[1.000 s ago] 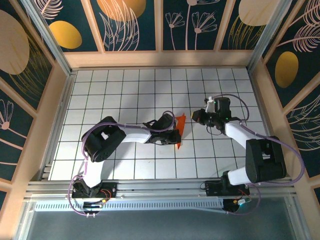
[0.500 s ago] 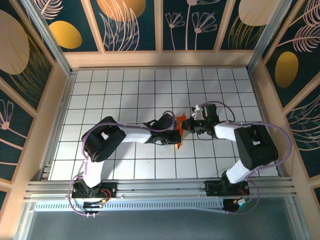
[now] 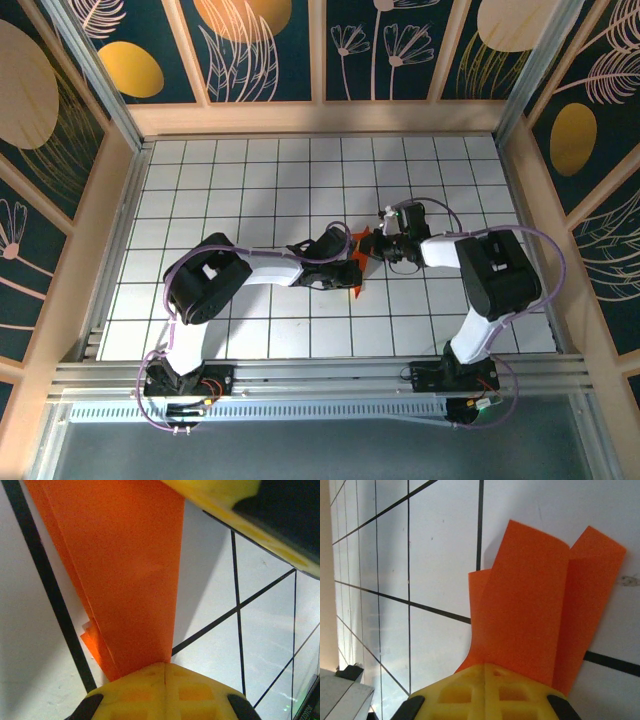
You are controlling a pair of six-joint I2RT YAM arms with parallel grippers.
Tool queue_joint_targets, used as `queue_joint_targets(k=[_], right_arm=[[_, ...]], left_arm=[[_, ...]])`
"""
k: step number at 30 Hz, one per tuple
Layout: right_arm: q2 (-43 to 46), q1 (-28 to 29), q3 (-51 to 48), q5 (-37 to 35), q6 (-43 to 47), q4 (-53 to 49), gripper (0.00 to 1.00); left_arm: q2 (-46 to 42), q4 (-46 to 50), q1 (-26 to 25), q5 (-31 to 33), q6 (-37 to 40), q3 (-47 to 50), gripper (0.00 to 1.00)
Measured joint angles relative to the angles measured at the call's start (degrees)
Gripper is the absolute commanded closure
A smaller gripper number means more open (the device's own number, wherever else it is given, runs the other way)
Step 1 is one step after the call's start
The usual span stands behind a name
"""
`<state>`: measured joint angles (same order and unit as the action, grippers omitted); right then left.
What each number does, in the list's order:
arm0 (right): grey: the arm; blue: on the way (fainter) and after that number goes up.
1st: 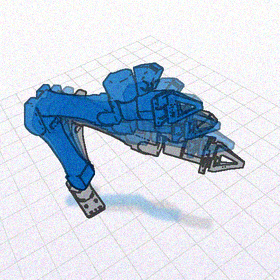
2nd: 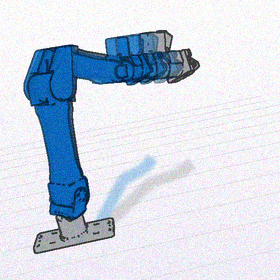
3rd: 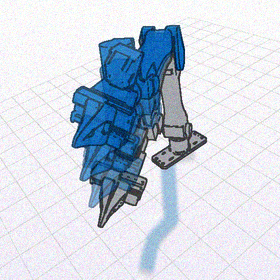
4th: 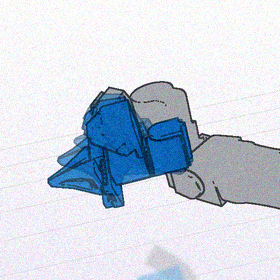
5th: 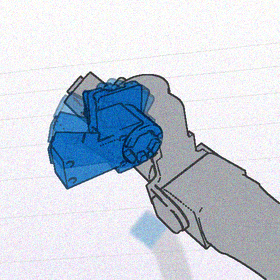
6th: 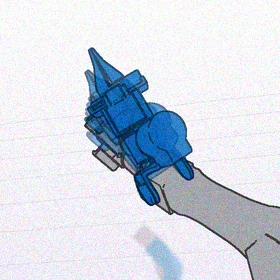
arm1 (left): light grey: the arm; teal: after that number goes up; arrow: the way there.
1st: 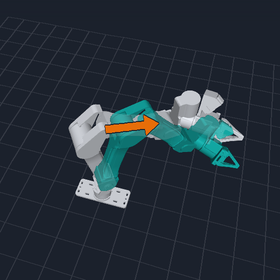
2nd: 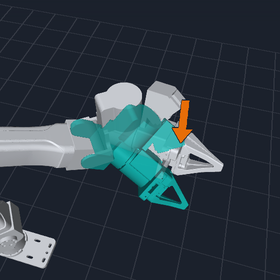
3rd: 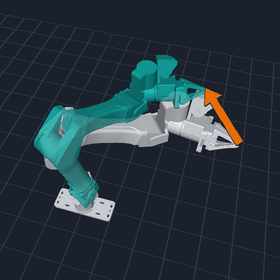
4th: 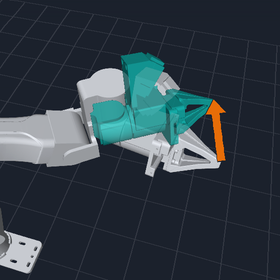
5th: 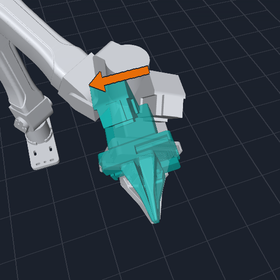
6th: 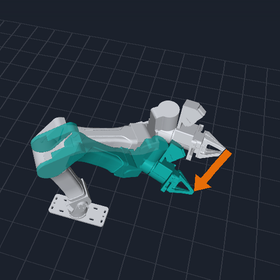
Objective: Fold a paper plane with a square sheet of paper (fold left side to right side)
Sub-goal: Fold the wing for the fifth time at the center of the table.
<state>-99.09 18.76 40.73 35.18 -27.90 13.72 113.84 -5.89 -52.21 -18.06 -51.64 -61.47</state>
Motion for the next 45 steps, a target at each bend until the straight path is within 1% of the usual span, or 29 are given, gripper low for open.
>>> queue_joint_targets(k=[7,19,25,35,41,45], right_arm=[[-1.3,-0.2,0.3,-1.3,1.0,0.0,1.00],[-3.5,-1.3,2.4,-0.6,2.6,-1.9,1.00],[-5.1,-2.4,4.9,0.3,3.7,-3.9,1.00],[-8.3,-5.7,9.5,0.3,5.5,-5.3,1.00],[-10.4,-6.8,12.8,2.1,5.6,-8.3,1.00],[-12.6,-8.9,16.4,0.6,6.6,-8.3,1.00]], left_arm=[[0.0,0.1,0.0,0.1,0.0,0.0,1.00],[0.0,0.2,0.0,0.9,0.4,-0.2,1.00],[0.0,0.4,0.0,2.4,0.6,-0.5,1.00],[0.0,0.4,0.0,2.5,0.6,-0.5,1.00],[0.1,0.6,0.0,2.6,0.6,-0.7,1.00],[0.1,0.7,0.0,2.7,0.6,-0.8,1.00]])
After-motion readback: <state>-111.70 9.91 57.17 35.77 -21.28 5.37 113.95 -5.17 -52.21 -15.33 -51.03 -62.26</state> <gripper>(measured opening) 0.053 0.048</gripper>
